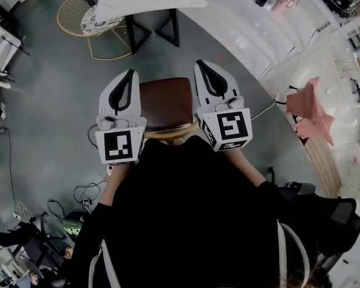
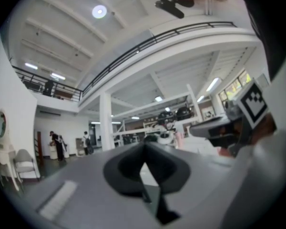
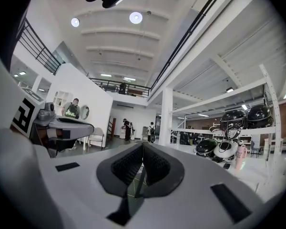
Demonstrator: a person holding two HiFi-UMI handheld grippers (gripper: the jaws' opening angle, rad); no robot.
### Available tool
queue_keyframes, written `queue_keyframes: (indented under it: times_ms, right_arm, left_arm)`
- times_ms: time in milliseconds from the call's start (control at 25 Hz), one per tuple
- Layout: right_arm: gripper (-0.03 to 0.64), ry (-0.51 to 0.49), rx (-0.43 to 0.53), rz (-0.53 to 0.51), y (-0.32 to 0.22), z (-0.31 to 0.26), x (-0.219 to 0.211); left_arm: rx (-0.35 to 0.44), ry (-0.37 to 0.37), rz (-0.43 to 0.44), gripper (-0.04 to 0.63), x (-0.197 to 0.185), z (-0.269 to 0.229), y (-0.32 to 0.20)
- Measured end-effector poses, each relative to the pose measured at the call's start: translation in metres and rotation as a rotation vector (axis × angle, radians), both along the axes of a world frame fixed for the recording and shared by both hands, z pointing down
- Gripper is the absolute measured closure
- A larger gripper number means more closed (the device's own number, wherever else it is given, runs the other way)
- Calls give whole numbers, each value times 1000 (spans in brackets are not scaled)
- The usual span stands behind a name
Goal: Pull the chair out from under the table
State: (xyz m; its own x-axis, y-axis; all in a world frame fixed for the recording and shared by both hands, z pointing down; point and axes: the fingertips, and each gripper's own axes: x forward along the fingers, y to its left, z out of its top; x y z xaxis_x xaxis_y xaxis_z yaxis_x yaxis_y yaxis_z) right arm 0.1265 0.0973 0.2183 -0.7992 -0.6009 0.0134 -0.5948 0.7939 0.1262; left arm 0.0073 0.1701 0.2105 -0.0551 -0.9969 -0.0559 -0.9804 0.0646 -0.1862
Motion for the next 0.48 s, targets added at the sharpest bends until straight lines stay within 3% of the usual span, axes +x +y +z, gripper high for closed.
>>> queue_keyframes:
  times_ms: [480]
  right_arm:
    - [595,9,-18,15,8,13,-12]
  left_arm:
    - [-14,-5,9,588,-13,9,4]
